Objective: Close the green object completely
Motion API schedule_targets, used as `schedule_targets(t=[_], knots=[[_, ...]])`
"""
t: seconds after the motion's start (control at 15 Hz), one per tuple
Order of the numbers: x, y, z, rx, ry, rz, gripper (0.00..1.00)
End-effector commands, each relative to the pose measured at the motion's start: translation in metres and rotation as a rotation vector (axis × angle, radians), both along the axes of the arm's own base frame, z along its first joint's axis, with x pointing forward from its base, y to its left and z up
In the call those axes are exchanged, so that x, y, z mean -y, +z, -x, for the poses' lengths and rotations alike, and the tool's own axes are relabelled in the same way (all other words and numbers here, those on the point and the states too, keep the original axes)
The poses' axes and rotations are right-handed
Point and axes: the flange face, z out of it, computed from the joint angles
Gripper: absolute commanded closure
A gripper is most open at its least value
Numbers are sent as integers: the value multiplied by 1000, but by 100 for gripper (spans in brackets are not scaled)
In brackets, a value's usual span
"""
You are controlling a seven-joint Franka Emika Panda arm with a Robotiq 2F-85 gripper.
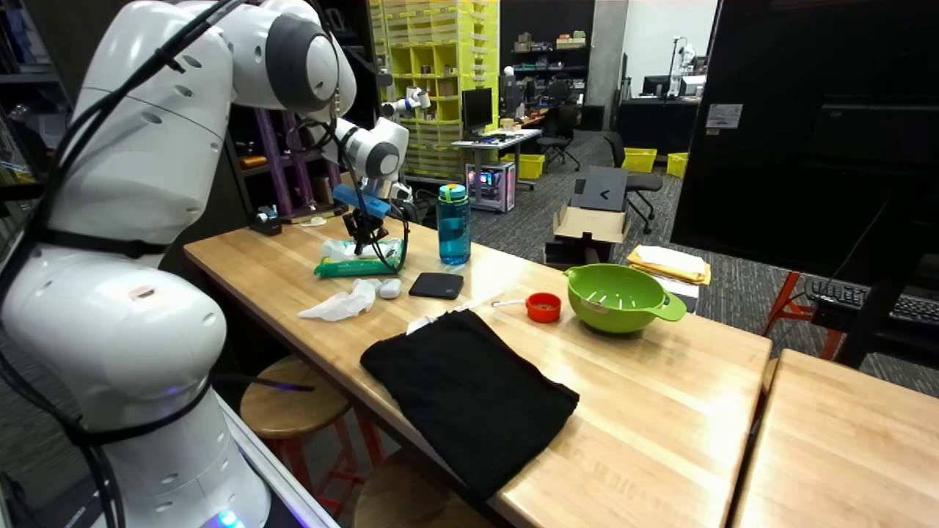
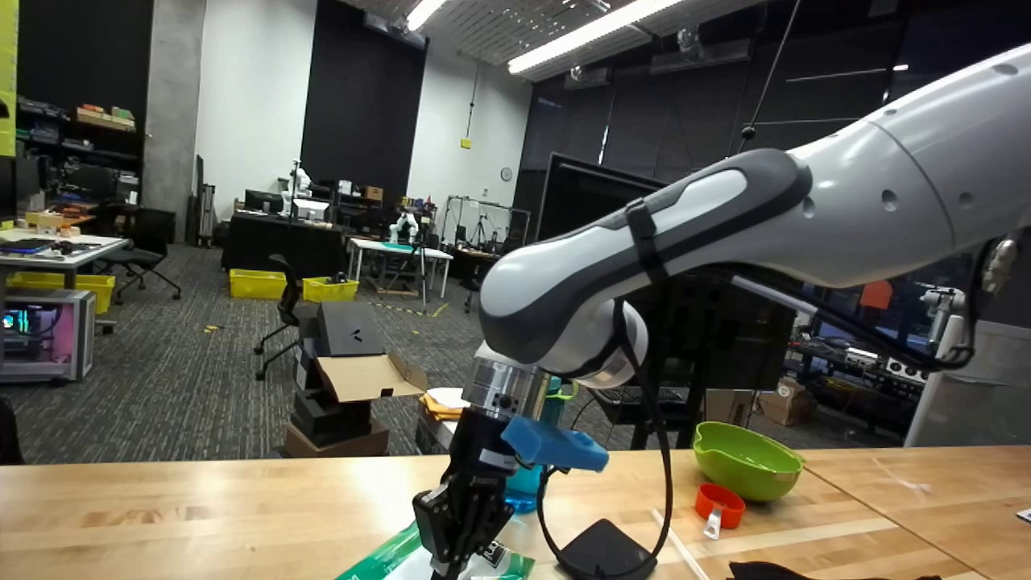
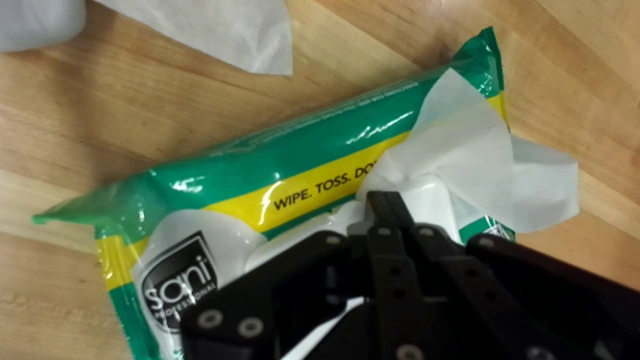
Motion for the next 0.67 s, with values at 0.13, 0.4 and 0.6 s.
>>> schedule_targets(t=[0.13,0.4,0.6], knots=[[3,8,7,-33,-7,-49,100],[4,8,9,-57,-2,-28,100],[7,7,11,-77,2,0,100]])
